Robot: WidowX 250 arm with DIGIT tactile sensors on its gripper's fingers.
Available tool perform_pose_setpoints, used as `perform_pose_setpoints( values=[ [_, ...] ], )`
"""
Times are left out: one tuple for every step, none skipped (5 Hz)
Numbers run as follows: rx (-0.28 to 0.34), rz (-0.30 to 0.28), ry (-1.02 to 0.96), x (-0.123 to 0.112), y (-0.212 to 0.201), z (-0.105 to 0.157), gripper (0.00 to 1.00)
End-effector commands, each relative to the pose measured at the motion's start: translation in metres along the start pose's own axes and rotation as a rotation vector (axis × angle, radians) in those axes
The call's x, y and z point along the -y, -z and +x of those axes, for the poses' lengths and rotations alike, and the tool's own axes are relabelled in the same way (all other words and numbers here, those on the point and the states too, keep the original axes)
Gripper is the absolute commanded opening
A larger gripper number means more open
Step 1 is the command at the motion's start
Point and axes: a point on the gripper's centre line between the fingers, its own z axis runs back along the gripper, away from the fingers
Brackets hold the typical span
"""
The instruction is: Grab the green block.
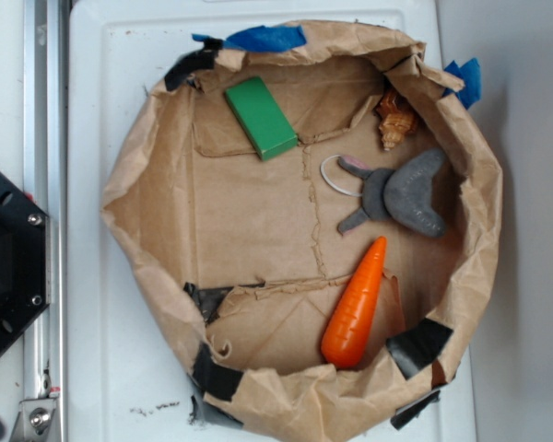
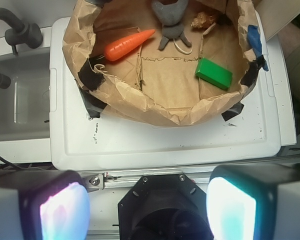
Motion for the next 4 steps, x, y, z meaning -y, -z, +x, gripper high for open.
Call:
perform_pose_setpoints(
  values=[
    [0.0,0.0,0.0,0.0,0.0,0.0,1.0],
    [0.08,-0.009,0.114,-0.023,0.006,0.039,1.0],
    [0.068,-0.009,0.2,-0.032,0.021,0.061,1.0],
    [0.039,-0.055,0.257,-0.036,0.043,0.072,1.0]
  ],
)
